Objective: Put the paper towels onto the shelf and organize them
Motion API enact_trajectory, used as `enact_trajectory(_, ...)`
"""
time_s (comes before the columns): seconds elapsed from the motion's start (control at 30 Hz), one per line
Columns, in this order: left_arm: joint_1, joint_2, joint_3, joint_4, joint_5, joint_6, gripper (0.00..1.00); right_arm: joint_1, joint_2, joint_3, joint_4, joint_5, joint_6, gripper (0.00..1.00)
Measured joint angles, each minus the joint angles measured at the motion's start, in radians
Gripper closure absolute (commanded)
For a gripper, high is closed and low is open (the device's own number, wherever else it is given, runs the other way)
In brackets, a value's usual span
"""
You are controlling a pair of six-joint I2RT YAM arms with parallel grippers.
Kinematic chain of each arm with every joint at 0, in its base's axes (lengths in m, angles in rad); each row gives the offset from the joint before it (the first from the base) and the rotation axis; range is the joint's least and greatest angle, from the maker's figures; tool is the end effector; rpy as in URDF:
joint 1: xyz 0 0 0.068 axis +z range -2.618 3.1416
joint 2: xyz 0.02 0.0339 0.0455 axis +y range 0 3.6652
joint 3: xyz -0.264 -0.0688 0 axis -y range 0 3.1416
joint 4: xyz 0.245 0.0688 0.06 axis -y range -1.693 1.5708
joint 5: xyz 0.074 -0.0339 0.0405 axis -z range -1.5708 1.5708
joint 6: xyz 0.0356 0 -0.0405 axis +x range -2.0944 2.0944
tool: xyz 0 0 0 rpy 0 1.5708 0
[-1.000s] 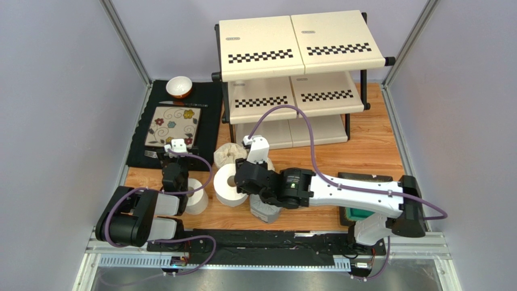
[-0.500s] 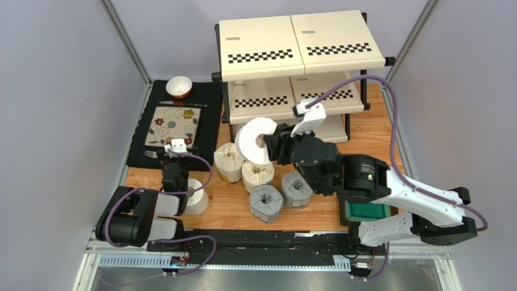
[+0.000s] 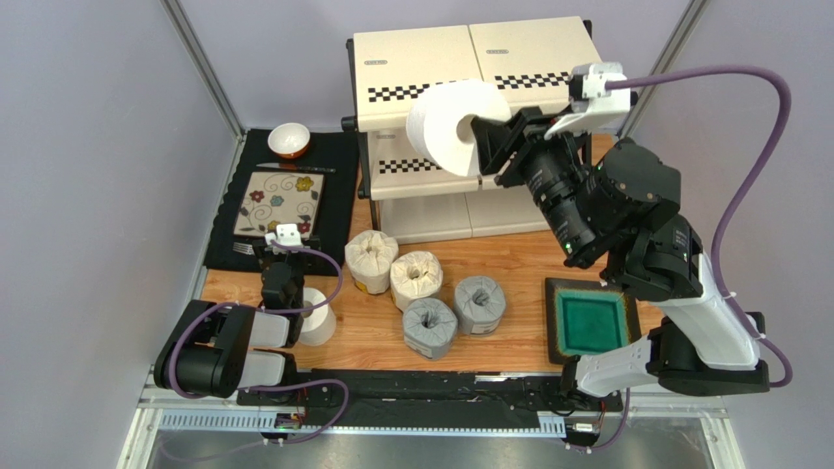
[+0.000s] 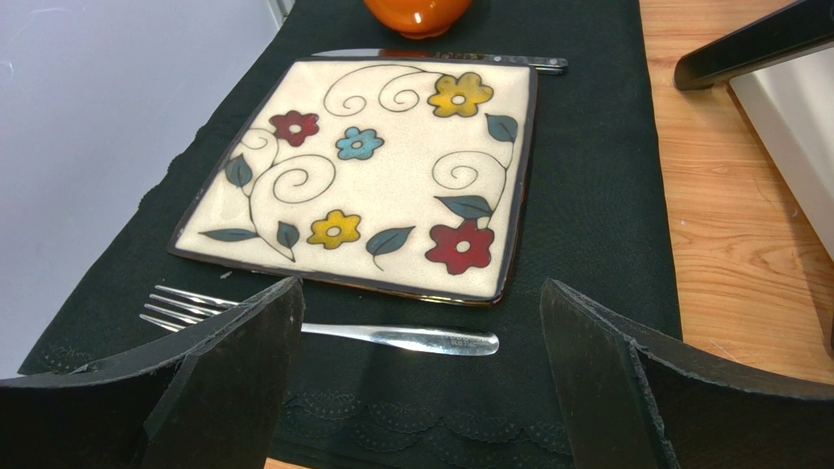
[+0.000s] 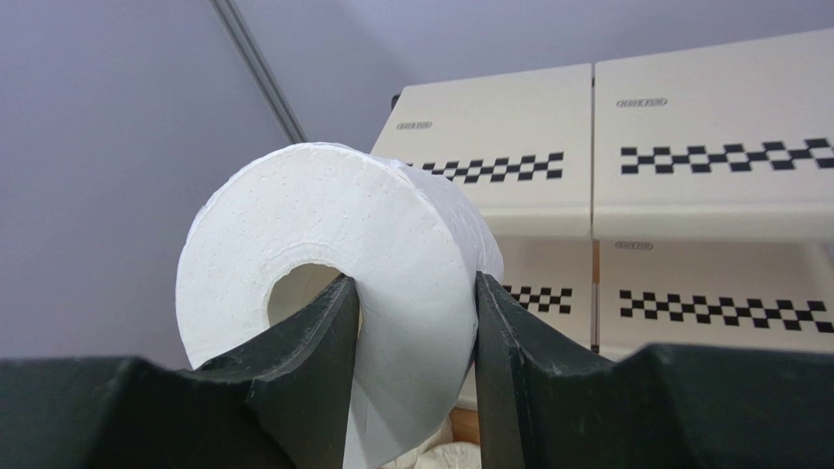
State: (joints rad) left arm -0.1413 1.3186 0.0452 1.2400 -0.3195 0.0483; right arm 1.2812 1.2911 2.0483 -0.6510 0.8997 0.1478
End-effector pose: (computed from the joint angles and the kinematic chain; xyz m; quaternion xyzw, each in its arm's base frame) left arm 0.1907 -0.0158 0.1489 -0.0429 0.7169 0.0823 0.6909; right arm 0.0780 0.1641 0.5893 -0.0504 0.6815 0.2192 0.6964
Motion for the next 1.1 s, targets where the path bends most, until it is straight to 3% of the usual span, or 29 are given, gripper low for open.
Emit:
enact_trajectory(0.3,0.000,0.000,0.000,0.000,0.000,0.000,0.01,-0.258,0.191,0.256,-0.003,-0.140,-0.070,0.76)
enact_trajectory(0.53,0.000,0.000,0.000,0.000,0.000,0.000,0.01,-0.435,0.311,0.362,-0.031,-0.276,-0.054,0.77)
enact_trajectory(1.1,0.000,0.000,0.000,0.000,0.000,0.000,0.01,-0.599,0.410,0.407,-0.058,-0.456,0.024,0.76)
